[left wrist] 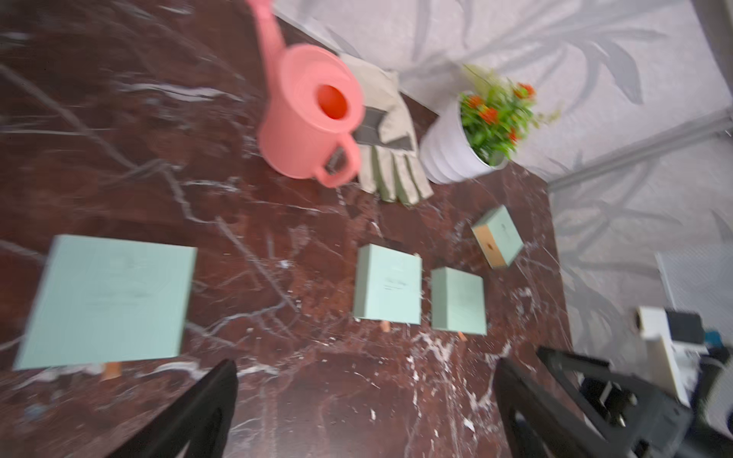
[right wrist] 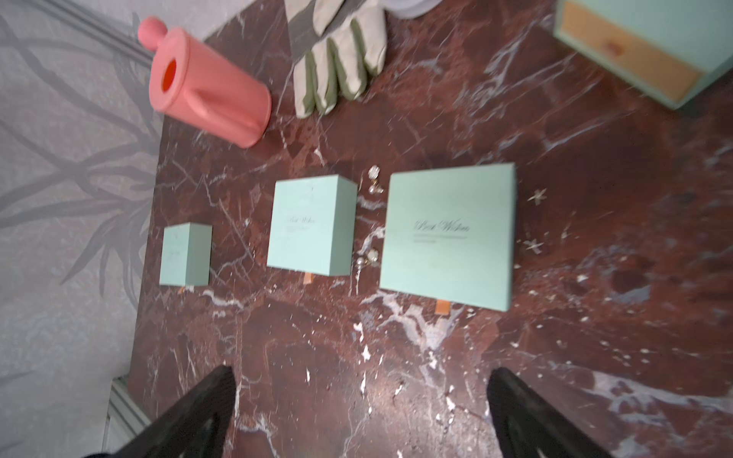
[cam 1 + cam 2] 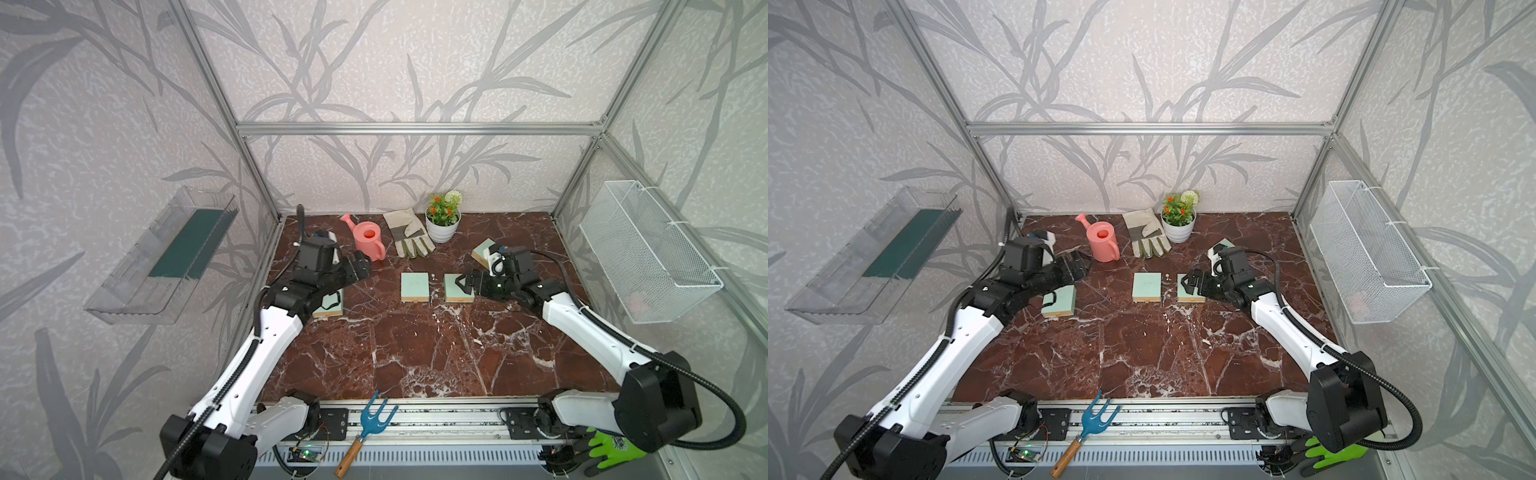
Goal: Take out the earrings from the drawer-style jewelry box
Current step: Move the jewelry box to the center of the board.
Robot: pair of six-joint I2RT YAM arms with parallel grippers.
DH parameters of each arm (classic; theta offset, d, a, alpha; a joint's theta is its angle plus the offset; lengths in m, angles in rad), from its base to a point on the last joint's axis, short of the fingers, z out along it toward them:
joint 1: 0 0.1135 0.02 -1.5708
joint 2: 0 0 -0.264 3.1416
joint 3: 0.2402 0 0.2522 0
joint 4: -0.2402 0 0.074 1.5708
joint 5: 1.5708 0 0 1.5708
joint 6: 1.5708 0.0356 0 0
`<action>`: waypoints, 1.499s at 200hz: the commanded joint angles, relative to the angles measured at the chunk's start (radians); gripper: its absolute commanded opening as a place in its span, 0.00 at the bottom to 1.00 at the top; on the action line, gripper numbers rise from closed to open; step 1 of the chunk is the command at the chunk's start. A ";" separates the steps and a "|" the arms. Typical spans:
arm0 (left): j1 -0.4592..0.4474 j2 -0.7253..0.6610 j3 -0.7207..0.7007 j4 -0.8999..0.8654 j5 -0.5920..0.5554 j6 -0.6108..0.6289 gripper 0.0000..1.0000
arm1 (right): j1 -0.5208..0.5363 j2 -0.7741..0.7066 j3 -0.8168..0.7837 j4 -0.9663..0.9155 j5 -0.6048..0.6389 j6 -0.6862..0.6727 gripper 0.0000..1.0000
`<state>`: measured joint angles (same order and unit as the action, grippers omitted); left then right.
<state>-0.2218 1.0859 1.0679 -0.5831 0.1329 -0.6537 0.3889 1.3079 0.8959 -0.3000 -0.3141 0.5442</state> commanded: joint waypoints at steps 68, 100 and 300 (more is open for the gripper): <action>0.259 0.551 0.199 -0.090 -0.124 0.092 0.97 | 0.254 0.050 -0.055 0.155 -0.059 0.035 0.99; 0.259 0.678 0.234 -0.094 -0.231 0.090 0.97 | 0.254 0.008 -0.091 0.110 -0.099 0.027 0.99; 0.171 0.612 0.044 -0.071 -0.107 0.061 0.74 | 0.255 0.068 -0.125 0.139 -0.162 0.072 0.98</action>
<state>-0.0162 1.7576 1.1629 -0.6476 0.0116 -0.5663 0.6449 1.3705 0.7673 -0.1829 -0.4576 0.6029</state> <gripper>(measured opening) 0.745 0.981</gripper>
